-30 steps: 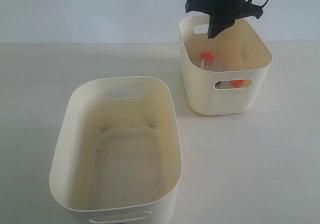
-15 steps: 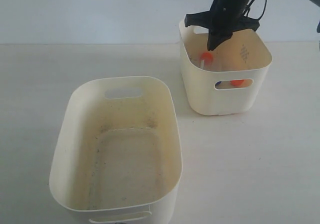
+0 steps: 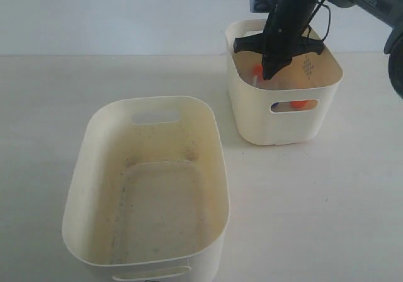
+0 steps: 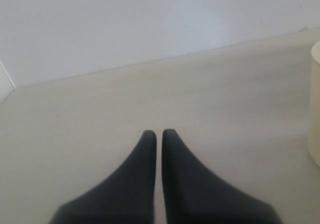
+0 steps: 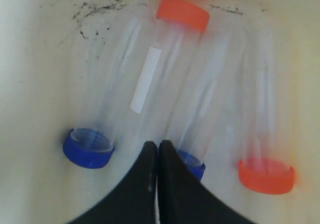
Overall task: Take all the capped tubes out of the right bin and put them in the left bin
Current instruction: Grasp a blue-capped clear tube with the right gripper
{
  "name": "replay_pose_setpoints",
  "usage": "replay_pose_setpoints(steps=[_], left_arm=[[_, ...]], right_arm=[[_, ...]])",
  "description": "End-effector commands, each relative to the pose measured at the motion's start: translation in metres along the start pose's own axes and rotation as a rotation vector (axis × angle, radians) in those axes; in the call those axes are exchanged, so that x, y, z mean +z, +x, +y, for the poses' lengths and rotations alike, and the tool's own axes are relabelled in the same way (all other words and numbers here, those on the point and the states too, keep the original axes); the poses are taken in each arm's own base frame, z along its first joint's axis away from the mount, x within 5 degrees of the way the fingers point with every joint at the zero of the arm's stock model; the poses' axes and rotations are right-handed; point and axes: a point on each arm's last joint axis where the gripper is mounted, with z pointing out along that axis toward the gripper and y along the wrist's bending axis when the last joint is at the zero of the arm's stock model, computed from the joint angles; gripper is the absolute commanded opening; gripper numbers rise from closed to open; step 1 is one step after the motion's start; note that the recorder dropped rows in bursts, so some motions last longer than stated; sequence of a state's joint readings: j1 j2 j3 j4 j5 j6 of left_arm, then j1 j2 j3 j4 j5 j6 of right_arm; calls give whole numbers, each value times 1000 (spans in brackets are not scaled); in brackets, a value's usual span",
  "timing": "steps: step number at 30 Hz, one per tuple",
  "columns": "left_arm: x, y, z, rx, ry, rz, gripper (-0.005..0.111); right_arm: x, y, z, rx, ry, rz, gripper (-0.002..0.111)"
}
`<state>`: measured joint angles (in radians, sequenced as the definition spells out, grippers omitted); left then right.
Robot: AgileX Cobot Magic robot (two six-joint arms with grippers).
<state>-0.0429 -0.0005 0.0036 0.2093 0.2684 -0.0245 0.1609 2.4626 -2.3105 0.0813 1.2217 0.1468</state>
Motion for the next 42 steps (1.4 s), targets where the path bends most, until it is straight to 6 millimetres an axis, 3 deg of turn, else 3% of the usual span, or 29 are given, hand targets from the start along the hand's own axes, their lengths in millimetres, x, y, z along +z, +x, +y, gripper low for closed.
replay_pose_setpoints(steps=[1, 4, 6, 9, 11, 18, 25, 36, 42], left_arm=[[0, -2, 0, -17, 2, -11, 4], [0, -2, 0, -17, 2, -11, 4], [0, -2, 0, -17, 2, -11, 4], [0, -2, 0, -17, 2, -11, 4], [0, -2, 0, -17, 2, -11, 4], [0, -2, 0, -17, 2, -11, 4], [0, -2, 0, -17, 2, -11, 4], [0, -2, 0, -17, 2, -11, 4], [0, -2, 0, -17, 2, -11, 4]], right_arm=[[7, 0, -3, -3, 18, 8, 0], [7, 0, -5, -12, 41, 4, 7], [7, 0, -5, -14, 49, 3, 19], [7, 0, -5, -3, 47, 3, 49], [7, 0, -5, 20, 49, 2, 58], [11, 0, -9, 32, 79, 5, 40], [24, 2, -10, 79, 84, 27, 53], [64, 12, -15, 112, 102, 102, 52], [62, 11, -16, 103, 120, 96, 52]])
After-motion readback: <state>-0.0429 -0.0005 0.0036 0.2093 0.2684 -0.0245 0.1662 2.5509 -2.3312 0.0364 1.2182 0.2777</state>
